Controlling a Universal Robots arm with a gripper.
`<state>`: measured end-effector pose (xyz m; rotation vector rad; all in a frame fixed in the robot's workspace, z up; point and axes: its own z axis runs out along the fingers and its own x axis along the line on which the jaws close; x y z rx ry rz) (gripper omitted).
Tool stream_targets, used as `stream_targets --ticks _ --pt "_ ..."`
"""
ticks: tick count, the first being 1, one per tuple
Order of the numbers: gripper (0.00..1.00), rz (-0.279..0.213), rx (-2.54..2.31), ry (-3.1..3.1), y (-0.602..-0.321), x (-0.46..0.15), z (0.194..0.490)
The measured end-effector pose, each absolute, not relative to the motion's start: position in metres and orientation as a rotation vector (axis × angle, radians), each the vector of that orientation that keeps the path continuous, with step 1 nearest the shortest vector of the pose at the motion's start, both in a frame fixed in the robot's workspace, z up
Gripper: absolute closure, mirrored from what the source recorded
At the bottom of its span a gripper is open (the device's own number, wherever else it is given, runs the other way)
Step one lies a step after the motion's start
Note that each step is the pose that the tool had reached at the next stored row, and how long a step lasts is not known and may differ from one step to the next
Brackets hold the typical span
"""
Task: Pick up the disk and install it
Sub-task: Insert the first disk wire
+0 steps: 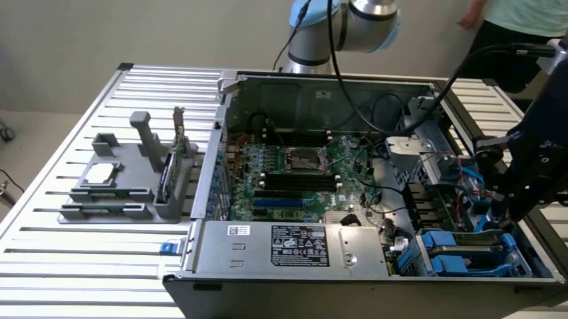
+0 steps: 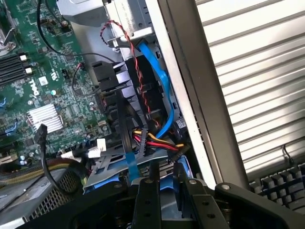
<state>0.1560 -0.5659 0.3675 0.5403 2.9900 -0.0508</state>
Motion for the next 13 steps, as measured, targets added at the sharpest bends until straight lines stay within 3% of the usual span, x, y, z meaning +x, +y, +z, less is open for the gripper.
stream_targets --ticks 6,8,11,13 --pt "0.72 -0.047 0.553 2.974 -0.558 0.153 0.365" --pt "0.66 -0.046 0.558 2.968 -0.556 0.153 0.365" --pt "0.48 -0.046 0.579 2.959 -0.554 0.153 0.365" --pt "0.48 -0.047 0.609 2.952 -0.554 0.153 0.365"
